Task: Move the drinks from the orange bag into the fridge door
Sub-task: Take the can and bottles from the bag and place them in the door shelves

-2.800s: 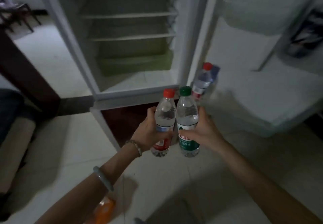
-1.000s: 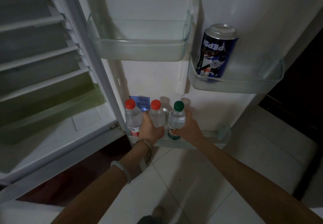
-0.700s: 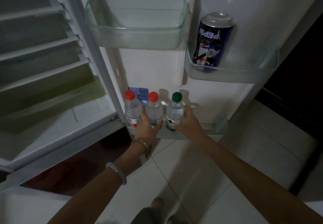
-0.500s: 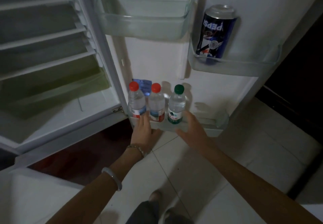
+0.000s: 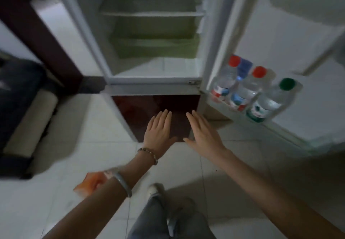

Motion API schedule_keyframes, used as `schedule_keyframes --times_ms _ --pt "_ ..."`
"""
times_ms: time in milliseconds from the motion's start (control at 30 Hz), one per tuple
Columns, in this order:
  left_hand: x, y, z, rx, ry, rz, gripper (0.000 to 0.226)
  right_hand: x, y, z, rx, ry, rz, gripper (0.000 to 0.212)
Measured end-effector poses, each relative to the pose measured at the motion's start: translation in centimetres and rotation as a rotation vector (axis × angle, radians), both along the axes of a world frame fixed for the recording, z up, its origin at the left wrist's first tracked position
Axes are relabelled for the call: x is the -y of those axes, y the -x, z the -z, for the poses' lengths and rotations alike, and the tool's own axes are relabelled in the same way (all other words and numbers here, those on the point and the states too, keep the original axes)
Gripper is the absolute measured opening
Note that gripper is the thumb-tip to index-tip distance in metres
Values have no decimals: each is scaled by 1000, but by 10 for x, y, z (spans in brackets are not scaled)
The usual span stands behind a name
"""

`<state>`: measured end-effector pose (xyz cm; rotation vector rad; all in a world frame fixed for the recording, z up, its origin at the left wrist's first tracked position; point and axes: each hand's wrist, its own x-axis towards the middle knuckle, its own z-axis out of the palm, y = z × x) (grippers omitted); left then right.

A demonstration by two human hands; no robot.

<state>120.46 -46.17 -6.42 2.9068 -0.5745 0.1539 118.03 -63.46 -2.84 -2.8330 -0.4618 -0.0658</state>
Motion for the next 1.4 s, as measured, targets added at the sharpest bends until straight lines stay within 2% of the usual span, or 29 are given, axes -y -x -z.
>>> schedule_keyframes --times_ms 233,400,600,767,967,1067,1167,1233,1400 --pt "-128 52 20 -137 -49 -340 87 -127 -13 18 -48 71 -330 81" --pt "-230 107 41 -262 -83 -571 81 -231 -2 55 -104 112 -508 81" --pt "-336 184 101 -341 -44 -860 72 -343 20 116 -210 146 -680 81" --pt "-372 214 160 -532 -95 -1010 74 -399 21 170 -294 136 -749 78" --pt "-395 203 237 -596 -26 -1020 69 -439 -4 254 -435 214 -782 72" --pt "-407 188 296 -600 -26 -982 69 -458 -18 315 -464 266 -808 67" --pt "-423 171 364 -547 -3 -922 59 -480 -28 389 -470 277 -862 56" --pt "-434 160 415 -506 8 -864 52 -495 -34 441 -469 256 -944 49" --pt "-455 142 537 -639 -61 -703 45 -537 -43 568 -467 306 -1234 39"
